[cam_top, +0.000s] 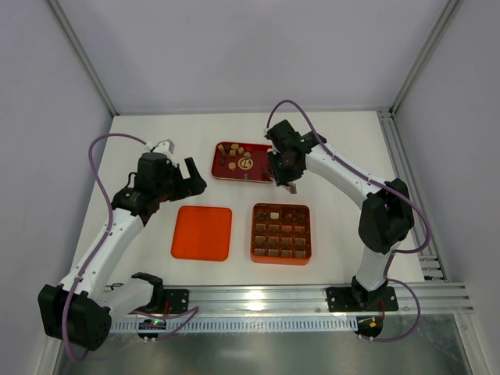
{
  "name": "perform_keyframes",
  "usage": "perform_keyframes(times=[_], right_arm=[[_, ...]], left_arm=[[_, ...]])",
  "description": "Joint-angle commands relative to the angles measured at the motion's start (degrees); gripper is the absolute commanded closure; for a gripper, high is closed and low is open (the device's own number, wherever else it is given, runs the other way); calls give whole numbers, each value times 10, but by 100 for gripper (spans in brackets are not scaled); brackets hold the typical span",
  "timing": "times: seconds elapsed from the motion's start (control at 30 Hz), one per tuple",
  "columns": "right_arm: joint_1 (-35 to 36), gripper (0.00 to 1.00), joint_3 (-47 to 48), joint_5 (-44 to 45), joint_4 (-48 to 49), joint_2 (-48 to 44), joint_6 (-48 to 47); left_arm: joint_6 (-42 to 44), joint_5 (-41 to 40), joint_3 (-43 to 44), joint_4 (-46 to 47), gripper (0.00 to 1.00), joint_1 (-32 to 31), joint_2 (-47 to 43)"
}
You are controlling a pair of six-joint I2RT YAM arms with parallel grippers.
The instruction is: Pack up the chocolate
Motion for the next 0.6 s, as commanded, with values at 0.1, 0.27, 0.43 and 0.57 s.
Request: perform_keyframes(times=[0.1,0.27,0.43,0.57], right_arm=[[-3,66,10,-8,8,-20,-2],[-6,66,23,-6,7,-20,0],[-7,66,46,-1,3,-15,-2],[-7,67,56,1,3,-14,-3]], left_arm=[[6,2,0,13,0,1,-6],[6,2,0,12,0,1,-5],[7,2,0,13,0,1,-6],[7,0,-1,13,0,1,-6]])
